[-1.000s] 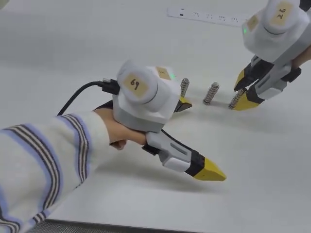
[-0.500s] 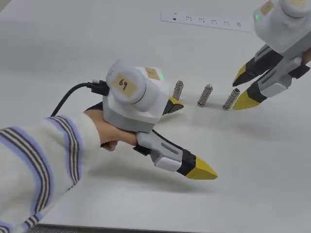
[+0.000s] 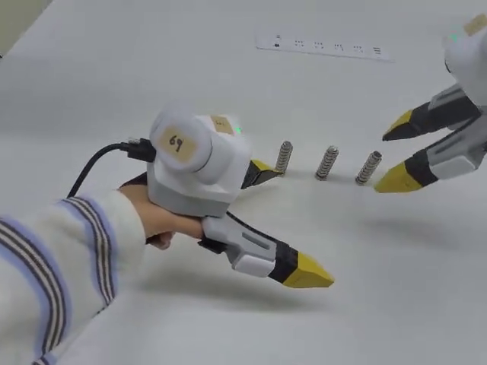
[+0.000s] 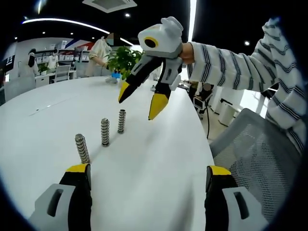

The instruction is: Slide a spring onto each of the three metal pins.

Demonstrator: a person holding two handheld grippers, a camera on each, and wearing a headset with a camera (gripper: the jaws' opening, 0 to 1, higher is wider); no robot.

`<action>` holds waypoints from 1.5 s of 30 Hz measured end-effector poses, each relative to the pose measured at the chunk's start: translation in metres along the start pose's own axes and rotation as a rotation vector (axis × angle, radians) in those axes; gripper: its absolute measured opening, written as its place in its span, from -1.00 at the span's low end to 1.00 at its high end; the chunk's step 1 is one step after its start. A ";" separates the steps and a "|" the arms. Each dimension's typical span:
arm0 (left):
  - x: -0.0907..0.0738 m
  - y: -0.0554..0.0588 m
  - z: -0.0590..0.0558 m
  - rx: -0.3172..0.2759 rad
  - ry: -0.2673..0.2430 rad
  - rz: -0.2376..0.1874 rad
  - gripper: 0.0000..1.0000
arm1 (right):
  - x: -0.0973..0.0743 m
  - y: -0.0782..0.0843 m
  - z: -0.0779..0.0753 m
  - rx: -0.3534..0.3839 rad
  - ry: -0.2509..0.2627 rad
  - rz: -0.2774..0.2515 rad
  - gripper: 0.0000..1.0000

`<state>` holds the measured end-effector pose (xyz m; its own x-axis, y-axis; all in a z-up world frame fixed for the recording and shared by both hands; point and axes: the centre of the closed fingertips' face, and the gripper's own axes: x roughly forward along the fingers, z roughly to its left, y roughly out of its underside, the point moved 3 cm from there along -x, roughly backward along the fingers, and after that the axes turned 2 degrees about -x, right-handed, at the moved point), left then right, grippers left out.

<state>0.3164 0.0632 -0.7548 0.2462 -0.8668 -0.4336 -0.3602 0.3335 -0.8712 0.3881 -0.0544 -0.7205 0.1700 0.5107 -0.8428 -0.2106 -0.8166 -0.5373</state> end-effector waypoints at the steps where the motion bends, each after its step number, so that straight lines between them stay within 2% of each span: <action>1: -0.001 0.000 0.001 0.000 -0.003 0.002 0.95 | 0.000 0.002 0.001 0.009 0.005 -0.004 0.03; 4: -0.005 -0.002 0.004 -0.017 -0.011 -0.008 0.95 | -0.001 0.011 0.000 0.051 0.017 -0.029 0.07; 6: -0.006 -0.005 0.006 -0.041 -0.017 -0.029 0.94 | 0.000 0.012 0.002 0.118 0.022 -0.097 0.14; 9: -0.007 -0.005 0.008 -0.041 -0.027 -0.030 0.94 | -0.004 0.017 0.004 0.165 0.033 -0.138 0.19; 18: -0.014 -0.006 0.010 -0.053 -0.057 -0.031 0.95 | -0.011 0.028 0.018 0.238 0.067 -0.238 0.33; 25: -0.027 -0.007 0.014 -0.071 -0.092 -0.049 0.94 | -0.014 0.036 0.034 0.258 0.074 -0.270 0.41; 28: -0.031 -0.005 0.016 -0.071 -0.107 -0.041 0.94 | -0.018 0.037 0.040 0.256 0.081 -0.289 0.43; 32: -0.035 -0.001 0.019 -0.079 -0.127 -0.021 0.94 | -0.023 0.040 0.041 0.257 0.112 -0.307 0.47; 38: -0.039 -0.010 0.017 -0.074 -0.147 -0.040 0.95 | -0.027 0.048 0.049 0.272 0.128 -0.306 0.52; 45: -0.050 -0.009 0.021 -0.090 -0.181 -0.042 0.96 | -0.033 0.051 0.054 0.301 0.145 -0.343 0.58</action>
<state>0.3268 0.1111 -0.7306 0.4177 -0.7959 -0.4384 -0.4234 0.2564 -0.8689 0.3196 -0.0986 -0.7219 0.4070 0.6769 -0.6133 -0.3847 -0.4820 -0.7872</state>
